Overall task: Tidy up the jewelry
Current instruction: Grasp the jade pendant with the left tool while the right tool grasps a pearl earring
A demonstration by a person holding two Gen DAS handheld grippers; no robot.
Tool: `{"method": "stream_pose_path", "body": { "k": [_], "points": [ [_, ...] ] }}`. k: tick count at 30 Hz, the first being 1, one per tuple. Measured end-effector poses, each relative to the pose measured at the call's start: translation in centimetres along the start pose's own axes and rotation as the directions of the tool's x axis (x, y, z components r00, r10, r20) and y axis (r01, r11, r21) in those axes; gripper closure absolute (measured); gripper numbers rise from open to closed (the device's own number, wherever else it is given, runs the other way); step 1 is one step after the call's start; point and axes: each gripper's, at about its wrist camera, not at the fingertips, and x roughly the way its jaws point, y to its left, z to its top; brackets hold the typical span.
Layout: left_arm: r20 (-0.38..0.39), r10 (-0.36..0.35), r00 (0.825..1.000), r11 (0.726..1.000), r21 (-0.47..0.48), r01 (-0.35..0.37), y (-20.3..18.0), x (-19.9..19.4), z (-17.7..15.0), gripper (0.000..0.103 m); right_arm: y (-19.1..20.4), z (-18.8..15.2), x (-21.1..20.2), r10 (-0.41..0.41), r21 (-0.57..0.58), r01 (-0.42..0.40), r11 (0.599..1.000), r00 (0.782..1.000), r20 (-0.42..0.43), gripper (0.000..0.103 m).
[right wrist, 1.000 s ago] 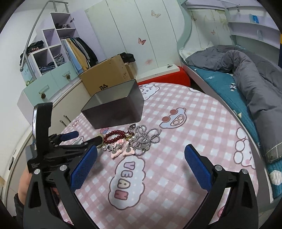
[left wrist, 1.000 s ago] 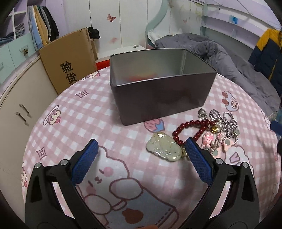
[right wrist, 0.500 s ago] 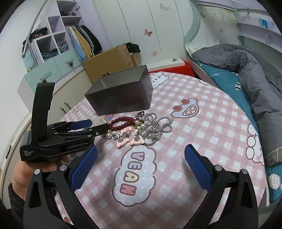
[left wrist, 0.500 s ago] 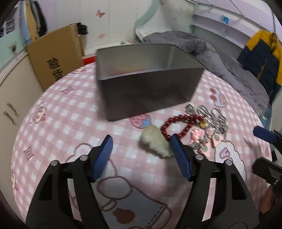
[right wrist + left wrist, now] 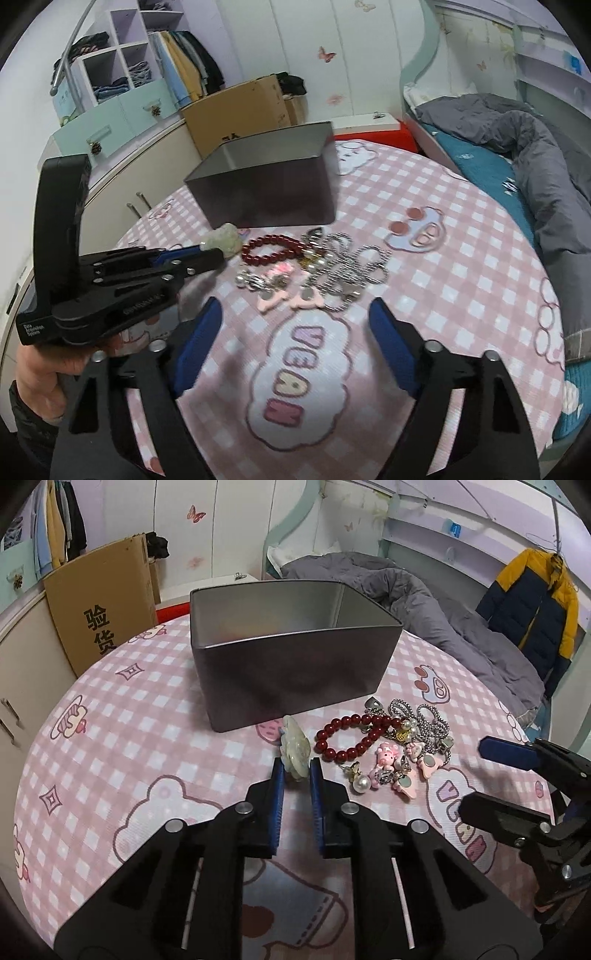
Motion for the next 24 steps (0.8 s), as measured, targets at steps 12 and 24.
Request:
{"method": "stream_pose_path", "body": {
  "k": [12,24],
  "points": [
    [-0.026,-0.045,0.999,0.999,0.002,0.045,0.4,1.6,1.5,0.082,2.4,0.9,2.3,0.027,-0.139,-0.036,0.990,0.998,-0.063,0.051],
    [-0.004,-0.085,0.996,0.996,-0.033,0.085,1.1,0.9,1.2,0.091,4.0,1.7,3.4,0.035,-0.210,-0.048,0.976,0.997,-0.065,0.053]
  ]
}}
